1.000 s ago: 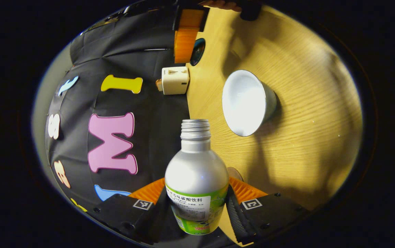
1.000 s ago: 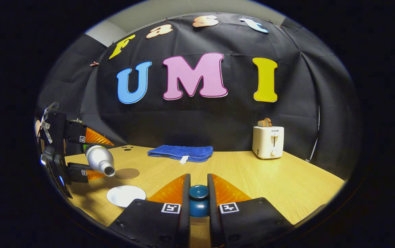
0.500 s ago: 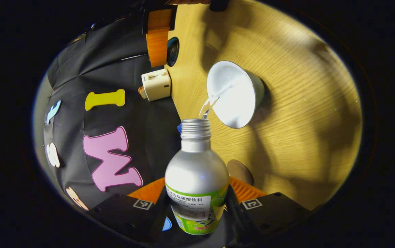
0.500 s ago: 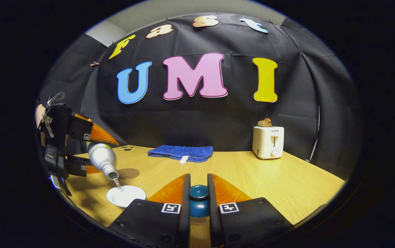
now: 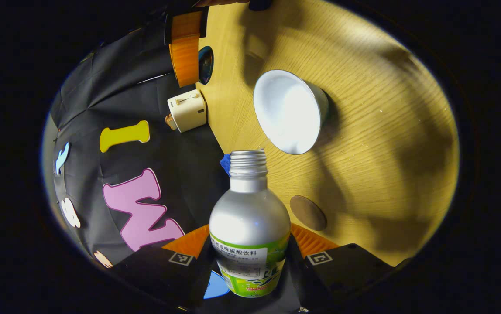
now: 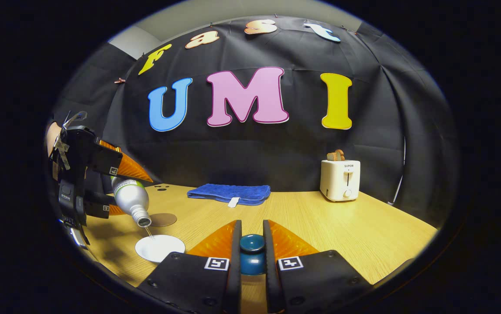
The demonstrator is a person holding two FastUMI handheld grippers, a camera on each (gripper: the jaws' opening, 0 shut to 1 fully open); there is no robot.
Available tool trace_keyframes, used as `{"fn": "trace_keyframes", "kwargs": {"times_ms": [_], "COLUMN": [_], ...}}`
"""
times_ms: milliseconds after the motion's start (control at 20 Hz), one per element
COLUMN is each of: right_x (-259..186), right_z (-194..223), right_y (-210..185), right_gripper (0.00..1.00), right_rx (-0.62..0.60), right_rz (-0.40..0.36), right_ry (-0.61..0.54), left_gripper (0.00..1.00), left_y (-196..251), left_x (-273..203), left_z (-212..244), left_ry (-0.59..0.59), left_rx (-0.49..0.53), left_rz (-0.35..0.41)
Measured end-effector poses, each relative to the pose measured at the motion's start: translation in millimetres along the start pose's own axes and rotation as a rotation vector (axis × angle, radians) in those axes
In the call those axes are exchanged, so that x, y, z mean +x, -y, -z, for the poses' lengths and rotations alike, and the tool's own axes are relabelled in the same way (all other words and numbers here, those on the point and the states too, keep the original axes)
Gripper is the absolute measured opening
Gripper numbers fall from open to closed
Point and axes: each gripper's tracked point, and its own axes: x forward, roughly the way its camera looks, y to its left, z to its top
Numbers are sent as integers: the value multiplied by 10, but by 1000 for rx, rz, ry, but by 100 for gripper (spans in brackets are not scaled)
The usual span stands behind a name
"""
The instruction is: Open the teacup lid with one hand, grasp the water bottle and pour water into the teacup with the other hand; after pouring, place the water bottle on the coaster and then close the teacup lid.
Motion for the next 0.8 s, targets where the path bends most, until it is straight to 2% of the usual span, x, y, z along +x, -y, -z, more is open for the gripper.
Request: {"fn": "trace_keyframes", "kwargs": {"times_ms": [800], "right_x": [4], "right_z": [2], "right_y": [-2], "right_gripper": [26], "right_rx": [0], "right_rz": [0], "right_ry": [0], "left_gripper": [79], "left_y": [-39], "left_x": [-86], "left_z": [30], "left_ry": [-18], "left_rx": [308], "left_rz": [16]}}
